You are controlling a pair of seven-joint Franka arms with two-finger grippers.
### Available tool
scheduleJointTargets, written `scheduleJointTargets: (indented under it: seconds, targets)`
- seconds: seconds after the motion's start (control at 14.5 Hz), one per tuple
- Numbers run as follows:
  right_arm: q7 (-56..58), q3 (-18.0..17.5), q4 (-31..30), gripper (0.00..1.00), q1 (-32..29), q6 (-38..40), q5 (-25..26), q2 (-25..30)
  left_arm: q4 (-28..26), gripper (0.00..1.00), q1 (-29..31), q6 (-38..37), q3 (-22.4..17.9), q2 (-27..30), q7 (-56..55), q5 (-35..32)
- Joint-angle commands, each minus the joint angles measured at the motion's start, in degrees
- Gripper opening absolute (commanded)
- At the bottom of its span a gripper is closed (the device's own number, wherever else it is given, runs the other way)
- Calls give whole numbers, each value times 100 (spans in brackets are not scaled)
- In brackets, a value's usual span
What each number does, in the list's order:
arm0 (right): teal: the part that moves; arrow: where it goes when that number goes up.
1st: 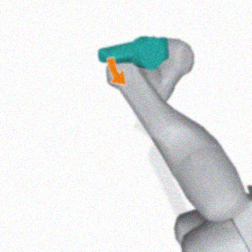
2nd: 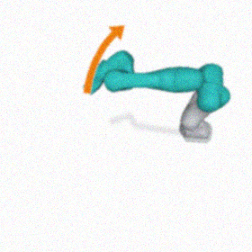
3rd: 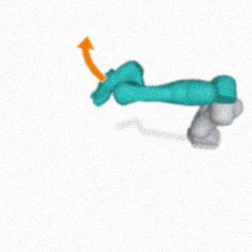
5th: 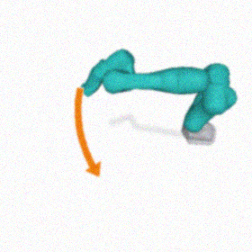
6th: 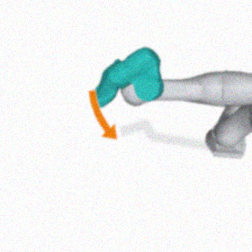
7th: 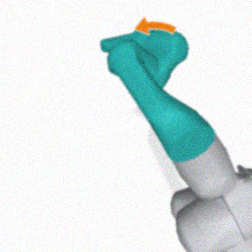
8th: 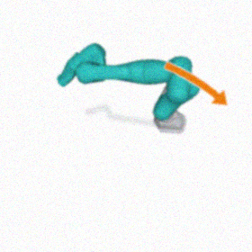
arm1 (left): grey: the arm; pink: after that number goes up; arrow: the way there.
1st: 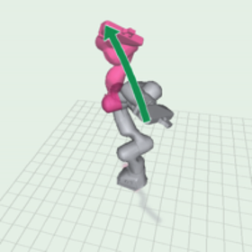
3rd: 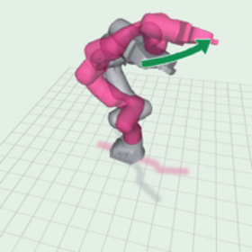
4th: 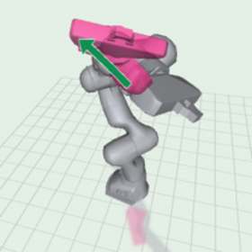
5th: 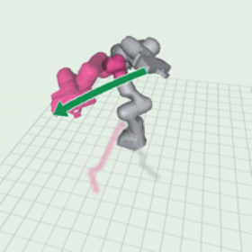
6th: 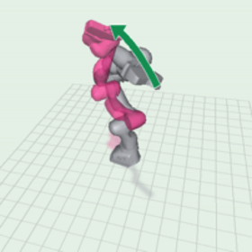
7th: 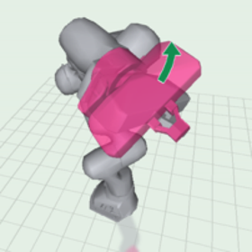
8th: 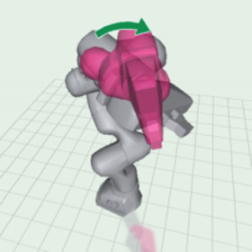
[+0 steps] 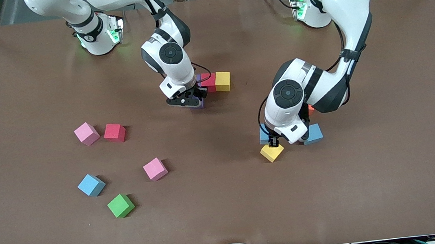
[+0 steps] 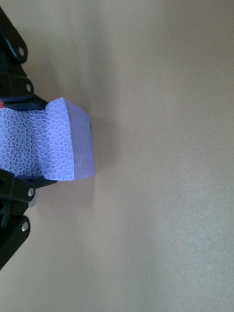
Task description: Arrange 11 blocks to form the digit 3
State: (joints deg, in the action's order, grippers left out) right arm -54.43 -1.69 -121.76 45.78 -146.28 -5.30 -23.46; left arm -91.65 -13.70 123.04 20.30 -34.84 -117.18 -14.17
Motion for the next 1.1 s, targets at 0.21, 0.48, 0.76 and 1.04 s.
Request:
scheduleJointTargets:
  seconds: [0.21,0.48,0.76,1.04]
  targets:
    - [-85,20,-305,1,45,-76,-33,219,86,30,-19,-105,9,-32,-42,11]
    - [-85,20,-305,1,45,-67,-33,219,86,30,-19,-105,9,-40,-42,11]
    - [-85,20,-305,1,54,-67,-33,219,86,30,-19,-105,9,-40,-42,11]
    - [-94,20,-314,1,54,-67,-33,211,86,30,-19,-105,9,-40,-42,11]
